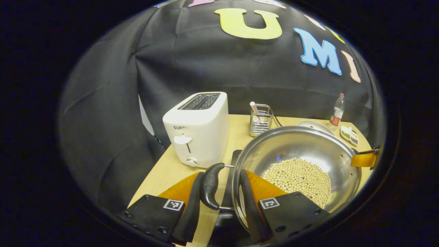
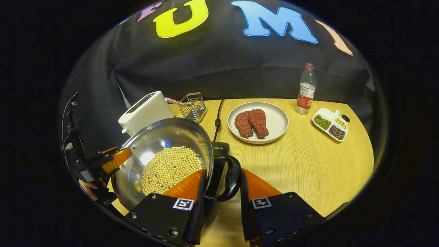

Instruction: First push the handle of the pot to place it horizontally, then grasp the pot with both hands and set it on the induction cooktop.

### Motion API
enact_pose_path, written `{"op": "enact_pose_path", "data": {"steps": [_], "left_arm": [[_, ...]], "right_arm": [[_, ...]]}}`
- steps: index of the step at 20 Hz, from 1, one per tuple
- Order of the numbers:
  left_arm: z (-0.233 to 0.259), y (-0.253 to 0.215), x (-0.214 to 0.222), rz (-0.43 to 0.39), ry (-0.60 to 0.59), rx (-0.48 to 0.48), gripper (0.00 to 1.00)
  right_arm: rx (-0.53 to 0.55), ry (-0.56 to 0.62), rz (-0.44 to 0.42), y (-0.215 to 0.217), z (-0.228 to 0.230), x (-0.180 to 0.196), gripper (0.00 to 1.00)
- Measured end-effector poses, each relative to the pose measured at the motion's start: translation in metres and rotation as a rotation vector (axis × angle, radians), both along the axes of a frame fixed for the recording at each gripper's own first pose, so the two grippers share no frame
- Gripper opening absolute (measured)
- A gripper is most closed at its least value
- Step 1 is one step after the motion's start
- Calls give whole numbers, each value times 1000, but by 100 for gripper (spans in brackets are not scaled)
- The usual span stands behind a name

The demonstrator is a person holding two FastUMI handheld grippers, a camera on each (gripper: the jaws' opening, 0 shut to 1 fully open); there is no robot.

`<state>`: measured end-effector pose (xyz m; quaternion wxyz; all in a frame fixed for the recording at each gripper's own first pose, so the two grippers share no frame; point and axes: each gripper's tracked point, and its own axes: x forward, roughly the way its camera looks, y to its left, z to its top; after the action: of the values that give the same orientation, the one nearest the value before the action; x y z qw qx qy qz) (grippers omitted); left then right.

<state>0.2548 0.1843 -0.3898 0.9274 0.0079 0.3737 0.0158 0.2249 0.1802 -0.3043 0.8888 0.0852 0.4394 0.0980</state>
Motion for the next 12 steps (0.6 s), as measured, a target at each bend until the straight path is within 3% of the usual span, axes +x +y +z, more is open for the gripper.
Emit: {"op": "enact_pose_path", "data": {"steps": [3,4,6,7,8,10,12], "left_arm": [[-1,4,-2,16,-4,-11,63],[1,6,-2,23,-10,-12,68],[1,11,-1,61,-24,1,67],[3,17,1,88,-44,19,75],[10,20,4,109,-69,32,83],[30,23,6,143,-135,48,98],[53,25,5,164,-189,73,99]], "right_arm": [[13,1,3,4,0,1,47],[17,-2,5,5,-1,1,47],[43,-6,20,9,0,0,49],[53,-6,28,10,2,0,52],[58,-13,32,8,4,-2,62],[58,-45,30,1,14,0,100],[64,-102,21,-9,30,3,98]]}}
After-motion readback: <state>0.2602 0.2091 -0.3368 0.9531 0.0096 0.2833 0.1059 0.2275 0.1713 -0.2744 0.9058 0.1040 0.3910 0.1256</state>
